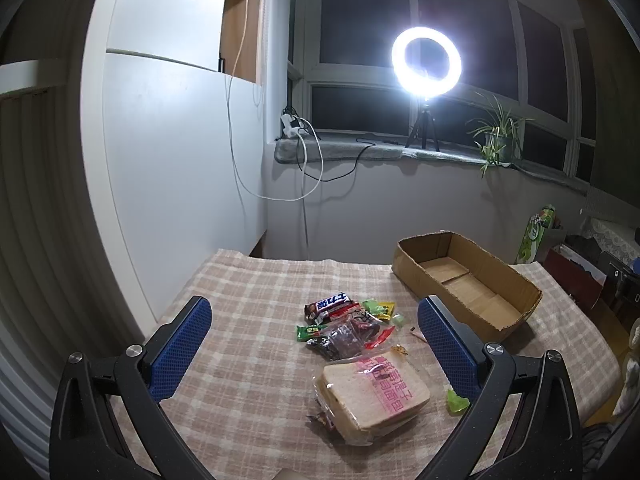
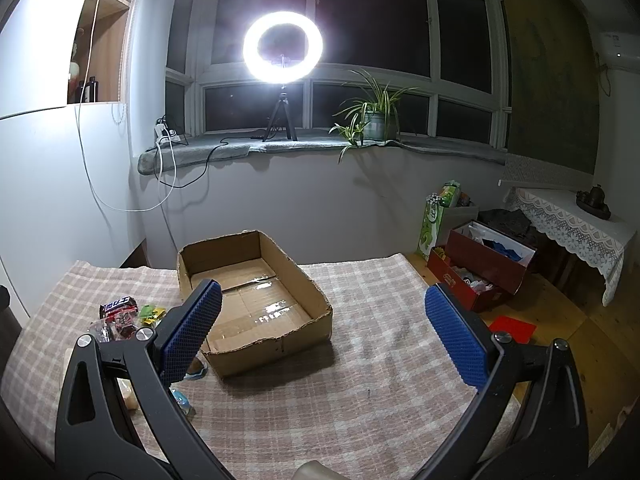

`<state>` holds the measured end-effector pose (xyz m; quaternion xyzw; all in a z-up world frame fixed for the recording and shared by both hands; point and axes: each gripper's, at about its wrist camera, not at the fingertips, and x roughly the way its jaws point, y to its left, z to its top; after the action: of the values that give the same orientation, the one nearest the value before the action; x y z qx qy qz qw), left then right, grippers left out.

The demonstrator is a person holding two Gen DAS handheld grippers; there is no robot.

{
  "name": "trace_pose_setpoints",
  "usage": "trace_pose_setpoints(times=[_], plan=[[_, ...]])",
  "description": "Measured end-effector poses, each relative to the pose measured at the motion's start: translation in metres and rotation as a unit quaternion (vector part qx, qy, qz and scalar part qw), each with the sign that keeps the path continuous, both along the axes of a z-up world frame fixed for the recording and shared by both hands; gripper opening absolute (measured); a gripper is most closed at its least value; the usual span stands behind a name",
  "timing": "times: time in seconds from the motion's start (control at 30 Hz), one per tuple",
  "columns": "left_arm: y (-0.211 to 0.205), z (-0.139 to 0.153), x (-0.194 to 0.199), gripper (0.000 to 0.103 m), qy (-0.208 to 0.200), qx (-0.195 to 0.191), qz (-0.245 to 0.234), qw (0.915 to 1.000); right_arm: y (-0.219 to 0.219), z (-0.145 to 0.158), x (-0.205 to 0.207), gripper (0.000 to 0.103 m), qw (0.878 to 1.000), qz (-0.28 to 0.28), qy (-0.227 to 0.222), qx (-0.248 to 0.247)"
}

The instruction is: Organize snacks

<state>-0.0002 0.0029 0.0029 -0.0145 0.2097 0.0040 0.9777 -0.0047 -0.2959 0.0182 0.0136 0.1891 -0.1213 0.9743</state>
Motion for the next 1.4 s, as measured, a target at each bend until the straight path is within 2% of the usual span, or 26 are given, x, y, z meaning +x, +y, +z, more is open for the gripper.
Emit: trace_pose_setpoints(times=[1.4], plan=[[-0.0034, -0.0015, -0.0004, 0.102, -0.002, 0.000, -0.004, 1.0000, 0.0033, -0.0011, 0.0019, 0.103, 1.000, 0.002, 0.001, 0.001]])
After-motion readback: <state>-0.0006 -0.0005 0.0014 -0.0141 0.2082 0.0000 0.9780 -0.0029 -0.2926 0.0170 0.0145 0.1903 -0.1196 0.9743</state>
